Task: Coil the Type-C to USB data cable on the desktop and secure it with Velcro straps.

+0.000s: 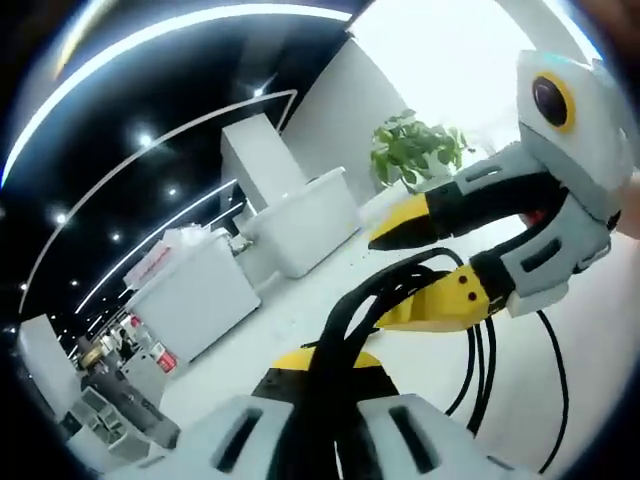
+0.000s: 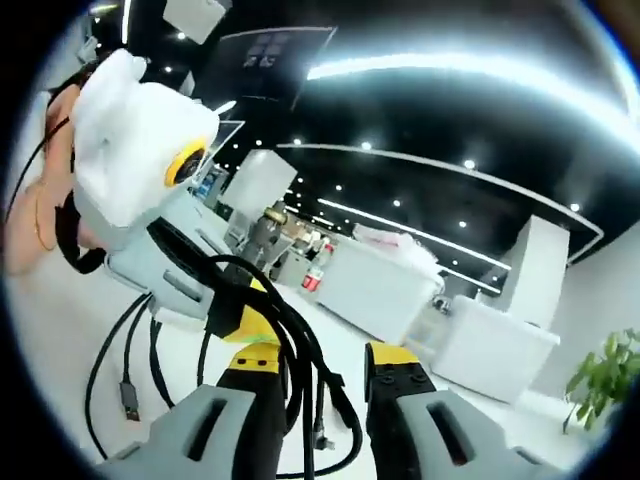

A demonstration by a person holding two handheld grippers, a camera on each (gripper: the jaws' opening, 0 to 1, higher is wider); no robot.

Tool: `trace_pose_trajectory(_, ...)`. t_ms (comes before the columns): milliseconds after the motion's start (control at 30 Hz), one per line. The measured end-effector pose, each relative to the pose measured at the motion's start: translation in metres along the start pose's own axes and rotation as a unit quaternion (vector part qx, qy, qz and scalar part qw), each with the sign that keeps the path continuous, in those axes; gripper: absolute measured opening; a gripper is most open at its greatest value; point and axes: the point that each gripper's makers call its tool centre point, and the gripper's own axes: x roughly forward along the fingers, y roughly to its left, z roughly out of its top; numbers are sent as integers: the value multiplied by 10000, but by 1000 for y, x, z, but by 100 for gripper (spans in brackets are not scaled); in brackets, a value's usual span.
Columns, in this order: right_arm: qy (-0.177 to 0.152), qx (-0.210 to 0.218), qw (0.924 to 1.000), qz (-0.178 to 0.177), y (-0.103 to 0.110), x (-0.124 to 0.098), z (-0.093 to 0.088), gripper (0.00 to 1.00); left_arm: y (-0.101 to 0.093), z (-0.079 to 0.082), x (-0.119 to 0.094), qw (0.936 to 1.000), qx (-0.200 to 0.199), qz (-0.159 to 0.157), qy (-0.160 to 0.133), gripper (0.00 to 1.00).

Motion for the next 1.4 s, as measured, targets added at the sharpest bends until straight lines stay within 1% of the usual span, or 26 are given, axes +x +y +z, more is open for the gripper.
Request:
trace_pose_trajectory(67,68,170,9998,23,-5,-6,2,36,1,0,1,10000,34,15,-8,3)
trace_pose_trajectory(133,82,129,9998,-83,-11,-12,5,42,2,-1,-1,10000,4,54,-21,3)
trace_pose_trajectory(167,106,118,9996,-216,-14,-17,6,44,2,0,-3,10000,10,79,-23,3)
trace_pose_trajectory(233,6,475,9961,-750,-23,-28,9,47,9,-1,-3,9996,-132,264,11,3)
trace_pose_trajectory(267,34,768,9930,-898,-21,-30,4,48,8,2,-3,9995,-153,255,-42,3)
trace_pose_trajectory(300,177,1413,9825,-1199,-17,-31,-8,48,9,4,-5,9993,-224,301,-62,3)
trace_pose_trajectory(333,197,1529,9811,-1167,-12,-29,-14,48,10,5,-5,9991,-251,320,-78,3)
trace_pose_trajectory(367,313,1621,9786,-1227,-5,-25,-27,52,9,6,-5,9992,-253,304,-97,3)
trace_pose_trajectory(400,492,1559,9786,-1253,-3,-22,-37,57,8,7,-5,9991,-272,288,-119,3)
trace_pose_trajectory(467,622,1255,9820,-1266,-2,-14,-47,72,3,10,-6,9995,-210,213,-131,3)
trace_pose_trajectory(533,667,1297,9818,-1215,-4,-7,-53,81,2,11,-7,9996,-117,216,-100,3)
trace_pose_trajectory(600,882,1770,9748,-1038,1,-2,-66,73,1,12,-8,9997,18,200,-112,3)
trace_pose_trajectory(667,961,2466,9601,-900,3,2,-74,63,-2,16,-10,9997,111,168,-171,3)
trace_pose_trajectory(733,929,2860,9489,-960,-1,7,-76,54,-4,21,-12,9995,138,115,-271,4)
trace_pose_trajectory(767,978,2816,9505,-878,1,8,-74,47,-6,22,-13,9994,160,84,-306,4)
trace_pose_trajectory(800,952,2744,9530,-858,1,11,-71,44,-6,25,-14,9991,213,103,-355,4)
trace_pose_trajectory(833,871,2488,9612,-810,0,15,-68,44,-6,27,-15,9987,280,134,-398,4)
trace_pose_trajectory(867,845,2375,9647,-761,-1,17,-67,43,-7,27,-15,9986,328,119,-408,4)
trace_pose_trajectory(933,847,2310,9660,-790,-4,19,-67,34,-9,27,-16,9985,328,47,-439,4)
trace_pose_trajectory(967,807,2196,9690,-788,-6,19,-65,27,-10,28,-16,9984,341,32,-450,4)
trace_pose_trajectory(1100,749,2114,9719,-715,-14,21,-60,12,-15,30,-16,9980,296,-107,-539,6)
trace_pose_trajectory(1167,765,1486,9842,-588,-17,22,-56,11,-17,29,-14,9979,374,-143,-503,8)
trace_pose_trajectory(1267,760,916,9916,-509,-20,21,-50,10,-17,15,-8,9965,800,-70,-210,14)
trace_pose_trajectory(1300,741,604,9942,-493,-21,21,-45,10,-17,11,-7,9963,855,-46,-107,18)
trace_pose_trajectory(1367,724,-377,9954,-501,-25,21,-35,10,-17,0,-3,9946,1028,-46,135,23)
trace_pose_trajectory(1400,732,-931,9919,-465,-24,21,-29,10,-16,-1,-1,9950,987,-41,131,24)
